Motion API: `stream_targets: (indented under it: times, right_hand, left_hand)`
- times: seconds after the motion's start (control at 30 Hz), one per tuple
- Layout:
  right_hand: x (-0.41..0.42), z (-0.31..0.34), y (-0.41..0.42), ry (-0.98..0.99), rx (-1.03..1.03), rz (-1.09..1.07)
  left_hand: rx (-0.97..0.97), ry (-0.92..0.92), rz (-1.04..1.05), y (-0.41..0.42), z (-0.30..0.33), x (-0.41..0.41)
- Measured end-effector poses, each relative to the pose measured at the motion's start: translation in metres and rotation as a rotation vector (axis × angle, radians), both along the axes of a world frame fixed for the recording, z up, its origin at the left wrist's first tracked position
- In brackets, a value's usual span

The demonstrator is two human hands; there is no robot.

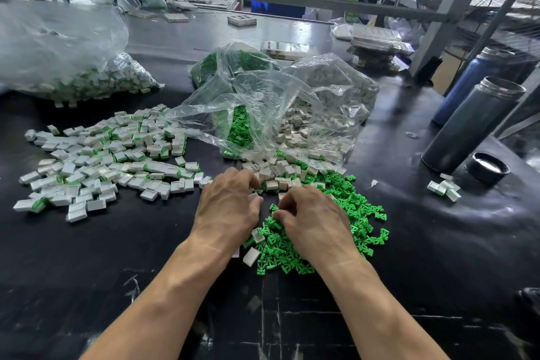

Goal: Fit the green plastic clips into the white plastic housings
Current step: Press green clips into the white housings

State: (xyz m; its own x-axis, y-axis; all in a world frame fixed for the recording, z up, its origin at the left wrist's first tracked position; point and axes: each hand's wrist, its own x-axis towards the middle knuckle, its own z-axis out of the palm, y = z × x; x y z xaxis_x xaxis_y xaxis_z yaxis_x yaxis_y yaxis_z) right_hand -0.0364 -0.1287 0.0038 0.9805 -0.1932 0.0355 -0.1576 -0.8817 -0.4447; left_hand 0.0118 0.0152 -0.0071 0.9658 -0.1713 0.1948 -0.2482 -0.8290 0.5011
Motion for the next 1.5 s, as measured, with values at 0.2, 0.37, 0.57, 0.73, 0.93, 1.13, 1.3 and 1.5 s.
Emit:
stream_targets:
  times: [0.2, 0.37, 0.57, 0.73, 0.93, 1.13, 1.3, 1.5]
  right_hand:
    - [0.001, 0.001, 0.002, 0.017, -0.029, -0.026]
    - [-0.001, 0.003, 0.0, 0.001, -0.01, 0.005]
    - [0.0, -0.002, -0.005, -0.071, 0.172, 0.026]
    - [-0.001, -0.003, -0.014, -0.195, 0.715, -0.048]
    - [-0.002, 0.001, -0.014, -0.345, 0.948, -0.098]
    - [0.0, -0.001, -0.015, -0.348, 1.055, -0.089]
    - [0.003, -0.003, -0.014, -0.317, 1.15, -0.108]
    - [0.003, -0.003, -0.015, -0.271, 1.267, -0.125]
  left_hand:
    - [0.068, -0.004, 0.078, 0.002, -0.003, 0.003]
    - [0.033, -0.018, 0.054, 0.001, 0.0, 0.001]
    - [-0.245, 0.058, -0.016, -0.001, 0.003, -0.001]
    - [-0.54, 0.132, -0.092, -0.003, 0.005, -0.002]
    - [-0.784, 0.259, -0.218, -0.008, 0.011, -0.006]
    - [-0.915, 0.349, -0.237, -0.01, 0.012, -0.008]
    - [-0.899, 0.354, -0.278, -0.007, 0.01, -0.007]
    - [-0.925, 0.371, -0.294, -0.007, 0.01, -0.006]
